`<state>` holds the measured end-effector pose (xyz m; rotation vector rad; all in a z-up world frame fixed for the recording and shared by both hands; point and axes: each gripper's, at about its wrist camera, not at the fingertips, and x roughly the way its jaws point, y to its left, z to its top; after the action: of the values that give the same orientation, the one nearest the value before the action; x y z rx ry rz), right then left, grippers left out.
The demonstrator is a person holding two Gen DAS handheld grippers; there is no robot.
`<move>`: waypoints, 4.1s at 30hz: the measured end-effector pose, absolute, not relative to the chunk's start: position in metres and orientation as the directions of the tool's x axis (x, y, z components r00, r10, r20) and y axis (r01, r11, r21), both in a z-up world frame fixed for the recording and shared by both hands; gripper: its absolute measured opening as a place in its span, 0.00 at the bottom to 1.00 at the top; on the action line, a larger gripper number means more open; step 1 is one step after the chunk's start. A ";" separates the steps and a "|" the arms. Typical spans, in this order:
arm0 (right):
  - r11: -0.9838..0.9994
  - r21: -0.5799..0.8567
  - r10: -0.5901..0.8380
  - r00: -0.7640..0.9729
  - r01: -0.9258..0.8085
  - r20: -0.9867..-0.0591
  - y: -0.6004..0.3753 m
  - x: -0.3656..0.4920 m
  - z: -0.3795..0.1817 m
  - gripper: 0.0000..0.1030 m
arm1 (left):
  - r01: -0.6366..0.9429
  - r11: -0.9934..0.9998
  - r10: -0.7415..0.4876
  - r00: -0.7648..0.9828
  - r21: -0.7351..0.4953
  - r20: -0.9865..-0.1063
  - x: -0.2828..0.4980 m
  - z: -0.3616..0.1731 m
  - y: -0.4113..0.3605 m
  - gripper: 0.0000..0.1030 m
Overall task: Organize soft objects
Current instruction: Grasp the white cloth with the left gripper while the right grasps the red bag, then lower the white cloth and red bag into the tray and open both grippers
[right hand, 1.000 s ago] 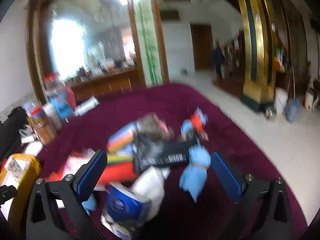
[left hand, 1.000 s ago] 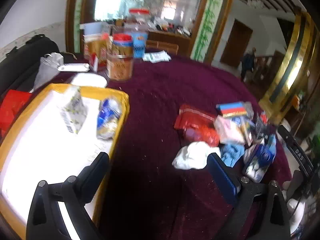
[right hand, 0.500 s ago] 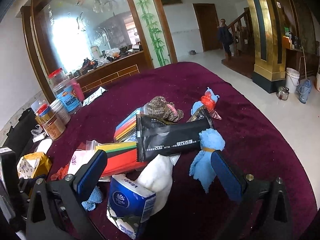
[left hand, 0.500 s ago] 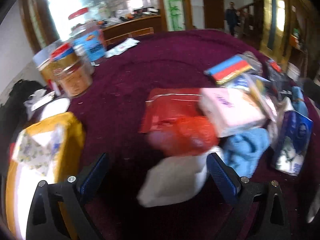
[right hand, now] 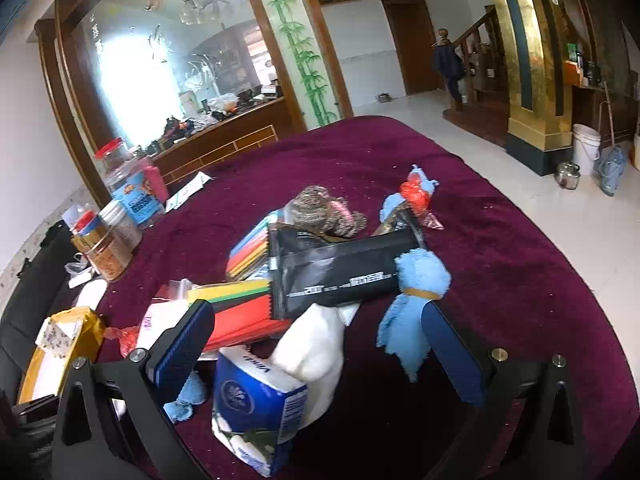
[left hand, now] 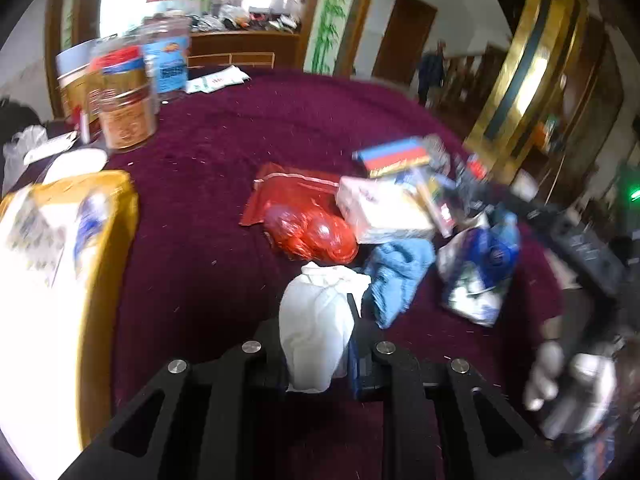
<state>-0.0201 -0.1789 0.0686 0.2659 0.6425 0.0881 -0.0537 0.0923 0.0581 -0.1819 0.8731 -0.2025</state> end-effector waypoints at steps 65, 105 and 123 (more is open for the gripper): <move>0.777 0.253 0.536 0.397 -0.576 -0.745 0.083 -0.032 0.111 0.37 | -0.218 0.858 -0.136 0.777 -0.465 -0.615 -0.170 0.078 0.342 0.21; 0.736 0.543 0.649 0.193 -0.404 -0.736 0.224 0.023 0.044 0.59 | -0.408 0.748 -0.108 0.704 -0.524 -0.702 -0.050 0.041 0.408 0.58; 0.733 0.532 0.676 0.368 -0.423 -0.639 0.102 -0.014 0.090 0.68 | -0.332 0.700 -0.161 0.789 -0.633 -0.592 -0.132 0.071 0.373 0.71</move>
<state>-0.0141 0.1022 0.0897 0.2997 0.9598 0.7195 -0.1325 0.3731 0.0713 -0.8054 0.6720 0.1039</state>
